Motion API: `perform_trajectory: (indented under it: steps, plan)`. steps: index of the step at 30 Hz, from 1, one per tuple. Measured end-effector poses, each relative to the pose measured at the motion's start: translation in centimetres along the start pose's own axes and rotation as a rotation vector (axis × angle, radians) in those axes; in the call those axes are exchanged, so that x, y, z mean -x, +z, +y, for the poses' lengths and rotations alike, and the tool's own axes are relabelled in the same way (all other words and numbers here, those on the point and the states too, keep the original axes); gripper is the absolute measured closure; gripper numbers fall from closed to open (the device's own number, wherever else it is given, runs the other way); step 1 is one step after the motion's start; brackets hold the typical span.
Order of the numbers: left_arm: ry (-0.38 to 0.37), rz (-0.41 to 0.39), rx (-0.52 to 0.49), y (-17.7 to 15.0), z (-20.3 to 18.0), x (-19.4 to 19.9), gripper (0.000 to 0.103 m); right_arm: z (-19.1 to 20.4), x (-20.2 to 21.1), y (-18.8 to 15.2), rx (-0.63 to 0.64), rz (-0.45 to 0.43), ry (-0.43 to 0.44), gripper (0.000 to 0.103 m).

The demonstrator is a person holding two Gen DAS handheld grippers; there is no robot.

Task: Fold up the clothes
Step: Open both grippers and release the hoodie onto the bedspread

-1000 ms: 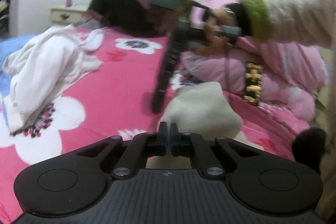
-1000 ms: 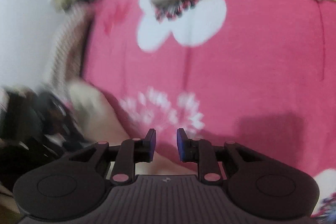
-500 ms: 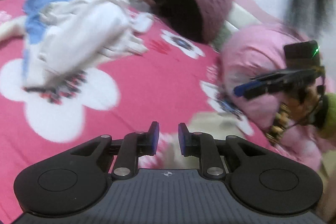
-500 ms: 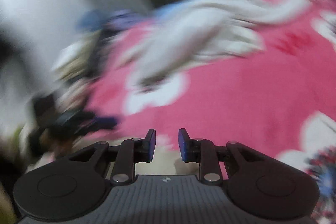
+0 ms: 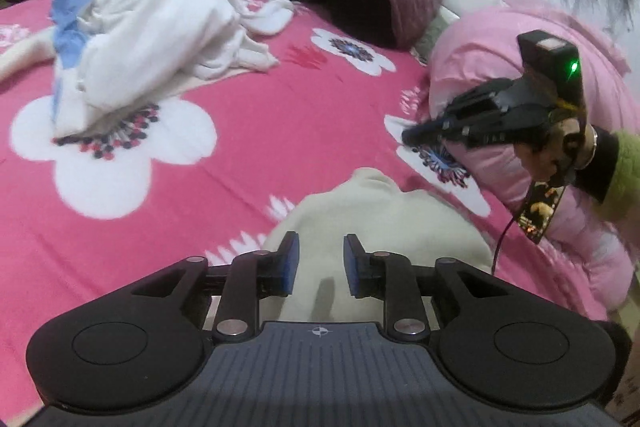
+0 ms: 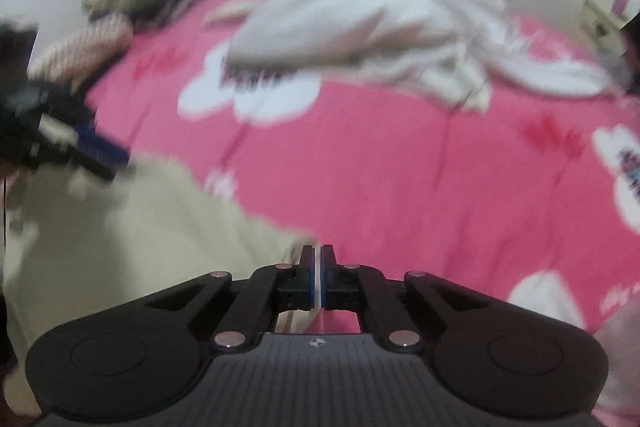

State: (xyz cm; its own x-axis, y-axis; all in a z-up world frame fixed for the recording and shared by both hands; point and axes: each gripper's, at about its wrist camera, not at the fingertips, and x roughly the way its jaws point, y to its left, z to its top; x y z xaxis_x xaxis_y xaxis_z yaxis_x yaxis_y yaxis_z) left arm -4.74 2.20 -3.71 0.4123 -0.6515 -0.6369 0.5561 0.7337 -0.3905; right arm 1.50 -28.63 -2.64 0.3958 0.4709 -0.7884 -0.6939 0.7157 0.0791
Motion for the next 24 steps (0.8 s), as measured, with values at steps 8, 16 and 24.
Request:
perform_trajectory:
  steps: [8,16,24]
  plan:
    - [0.166,-0.056,0.044,-2.0,-2.1,6.1,0.077,0.6,9.7,-1.2,-0.226,-0.263,0.006,0.097]
    - [0.512,-0.182,0.142,-2.4,-0.6,19.2,0.071,6.4,25.6,-10.1,-0.318,-0.479,-0.134,0.07]
    - [0.478,-0.087,0.253,-7.5,0.7,21.3,0.069,14.1,20.1,-11.0,-0.377,-0.427,0.021,0.066]
